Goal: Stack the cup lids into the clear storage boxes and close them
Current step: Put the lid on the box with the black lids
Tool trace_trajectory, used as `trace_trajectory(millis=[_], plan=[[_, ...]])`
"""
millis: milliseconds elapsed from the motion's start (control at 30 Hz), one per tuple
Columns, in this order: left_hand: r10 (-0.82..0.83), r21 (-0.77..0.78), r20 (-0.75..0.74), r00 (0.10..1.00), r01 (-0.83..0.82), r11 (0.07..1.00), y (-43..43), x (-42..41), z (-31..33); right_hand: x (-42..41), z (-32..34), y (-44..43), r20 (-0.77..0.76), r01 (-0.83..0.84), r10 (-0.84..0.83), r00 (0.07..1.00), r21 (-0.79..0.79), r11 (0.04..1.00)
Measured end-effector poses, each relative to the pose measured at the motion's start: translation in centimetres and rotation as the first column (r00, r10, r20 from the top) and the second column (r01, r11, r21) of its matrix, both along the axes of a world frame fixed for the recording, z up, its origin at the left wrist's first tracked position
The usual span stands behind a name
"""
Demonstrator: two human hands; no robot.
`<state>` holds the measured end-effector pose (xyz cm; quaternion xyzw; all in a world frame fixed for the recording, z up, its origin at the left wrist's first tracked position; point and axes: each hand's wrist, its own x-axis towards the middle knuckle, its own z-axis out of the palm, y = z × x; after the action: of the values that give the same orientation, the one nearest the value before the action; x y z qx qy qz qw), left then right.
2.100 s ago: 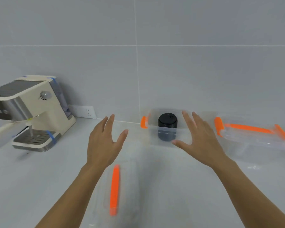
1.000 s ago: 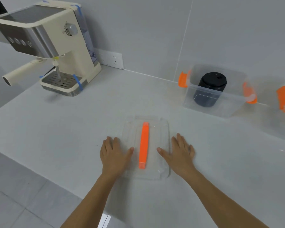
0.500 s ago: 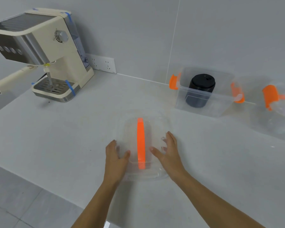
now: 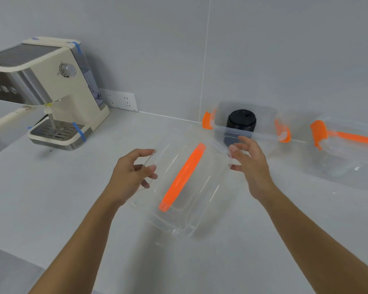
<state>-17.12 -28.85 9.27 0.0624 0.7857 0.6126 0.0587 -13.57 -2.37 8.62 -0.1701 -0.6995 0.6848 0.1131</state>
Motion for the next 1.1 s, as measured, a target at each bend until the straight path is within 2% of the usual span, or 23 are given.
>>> trace_trajectory(millis=[167, 267, 400, 567, 767, 933, 1100], plan=[[-0.146, -0.003, -0.013, 0.989, 0.146, 0.989, 1.6, -0.9, 1.8, 0.1, 1.9, 2.6, 0.081, -0.182, 0.18, 0.98, 0.026, 0.983], [-0.201, 0.001, -0.016, 0.98, 0.201, 0.98, 3.0, -1.2, 2.4, 0.6, 2.0, 3.6, 0.034, -0.211, 0.211, 0.977, -0.021, 0.977], [-0.182, 0.09, -0.009, 0.983, 0.182, 0.979, 4.5, -2.4, 2.8, 0.7, 2.2, 4.8, -0.095, -0.134, 0.123, 0.988, -0.124, 0.983], [0.049, 0.291, 0.031, 0.998, -0.056, 0.955, 6.0, -3.5, 2.4, 0.5, 2.2, 6.6, -0.193, -0.007, -0.044, 0.98, -0.253, 0.968], [0.222, 0.419, 0.122, 0.967, -0.253, 0.872, 9.6, -3.0, 0.7, -0.4, 2.0, 8.4, -0.203, 0.147, -0.231, 0.952, -0.36, 0.921], [0.182, 0.402, 0.067, 0.981, -0.194, 0.895, 12.8, -2.5, 0.1, -1.6, 1.0, 9.8, -0.151, 0.234, -0.332, 0.931, -0.45, 0.862], [0.11, 0.347, 0.084, 0.99, -0.132, 0.928, 15.6, -2.9, 0.0, -2.6, -0.4, 11.0, -0.099, 0.31, -0.375, 0.922, -0.396, 0.865]])
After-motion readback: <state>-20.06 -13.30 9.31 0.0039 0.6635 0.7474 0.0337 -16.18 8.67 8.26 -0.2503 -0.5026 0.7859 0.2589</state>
